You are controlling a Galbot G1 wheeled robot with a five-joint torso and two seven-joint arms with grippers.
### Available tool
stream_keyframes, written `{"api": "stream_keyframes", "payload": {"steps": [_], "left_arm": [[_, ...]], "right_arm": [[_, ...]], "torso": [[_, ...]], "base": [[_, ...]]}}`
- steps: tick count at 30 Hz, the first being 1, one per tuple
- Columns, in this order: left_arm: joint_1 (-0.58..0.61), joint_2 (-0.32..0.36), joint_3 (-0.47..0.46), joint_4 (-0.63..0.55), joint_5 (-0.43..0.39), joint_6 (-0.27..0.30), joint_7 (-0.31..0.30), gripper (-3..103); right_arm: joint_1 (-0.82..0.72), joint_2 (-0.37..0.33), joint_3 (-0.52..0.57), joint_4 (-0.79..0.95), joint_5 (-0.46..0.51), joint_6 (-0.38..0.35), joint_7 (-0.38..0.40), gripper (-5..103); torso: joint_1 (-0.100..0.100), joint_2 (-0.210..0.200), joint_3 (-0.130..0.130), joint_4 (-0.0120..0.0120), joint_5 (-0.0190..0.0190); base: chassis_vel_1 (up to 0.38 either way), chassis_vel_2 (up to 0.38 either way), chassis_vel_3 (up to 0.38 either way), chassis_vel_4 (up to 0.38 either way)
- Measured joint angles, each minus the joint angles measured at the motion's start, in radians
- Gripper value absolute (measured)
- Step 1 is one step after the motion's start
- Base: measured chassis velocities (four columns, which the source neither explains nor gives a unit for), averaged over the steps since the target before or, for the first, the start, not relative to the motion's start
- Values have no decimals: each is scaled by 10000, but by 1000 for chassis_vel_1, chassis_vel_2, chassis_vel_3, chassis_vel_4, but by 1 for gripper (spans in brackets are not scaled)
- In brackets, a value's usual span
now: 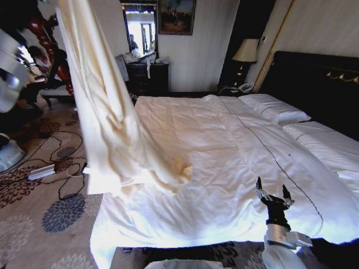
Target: Pick up the clothes from the bed and hang them on the clothes hanger.
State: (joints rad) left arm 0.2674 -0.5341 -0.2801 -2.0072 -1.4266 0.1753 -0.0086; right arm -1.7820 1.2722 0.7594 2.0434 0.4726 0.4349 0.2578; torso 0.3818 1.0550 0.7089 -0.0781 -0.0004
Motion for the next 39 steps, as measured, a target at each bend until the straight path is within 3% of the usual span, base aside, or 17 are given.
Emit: {"api": "stream_keyframes", "payload": {"steps": [3, 8, 14, 17, 22, 27, 33, 37, 39], "left_arm": [[1145, -936, 515, 59, 643, -105, 48, 0], [2736, -1702, 946, 252, 1207, -129, 228, 0], [4374, -1852, 699, 271, 2176, -5, 243, 0], [6123, -1788, 184, 432, 3567, 45, 190, 0], [7261, -2168, -137, 1007, 4645, 28, -204, 0], [7111, -2948, 14, 2048, 5245, -193, -640, 0], [5371, -3474, 883, 3513, 4788, -337, -848, 0], [4977, -3456, 1271, 4017, 4442, 165, -1316, -3], [4823, -3606, 1306, 4093, 3901, 829, -2287, 7]], "right_arm": [[68, 20, -31, -185, -1, 16, -3, 100], [109, 1, 52, -317, 61, 62, -3, 100], [122, -53, 147, -393, 164, 116, -3, 100], [156, -79, 166, -483, 183, 163, -3, 100], [185, -42, 71, -531, 134, 170, -7, 100], [198, -10, -79, -521, 41, 146, -19, 100], [146, -52, -178, -495, -37, 140, -27, 100], [193, -167, -262, -580, -14, 141, -28, 100], [188, -218, -266, -631, 27, 169, -32, 100]], "torso": [[0, 0, 0, 1, 4], [1, 0, 0, 1, 5], [0, 1, -1, 2, 5], [0, 0, -2, 6, 5], [-1, 1, -2, 3, 4], [-1, 1, -1, 6, 1], [0, 1, -1, -4, 8], [0, 1, -1, 2, 2], [0, 1, 0, 12, 5]], "base": [[0, 0, 0, 0], [0, 0, 0, 0], [0, 0, 0, 0], [0, 0, 0, 0], [0, 0, 0, 0], [0, 0, 0, 0], [0, 0, 0, 0], [0, 0, 0, 0], [0, 0, 0, 0]]}}
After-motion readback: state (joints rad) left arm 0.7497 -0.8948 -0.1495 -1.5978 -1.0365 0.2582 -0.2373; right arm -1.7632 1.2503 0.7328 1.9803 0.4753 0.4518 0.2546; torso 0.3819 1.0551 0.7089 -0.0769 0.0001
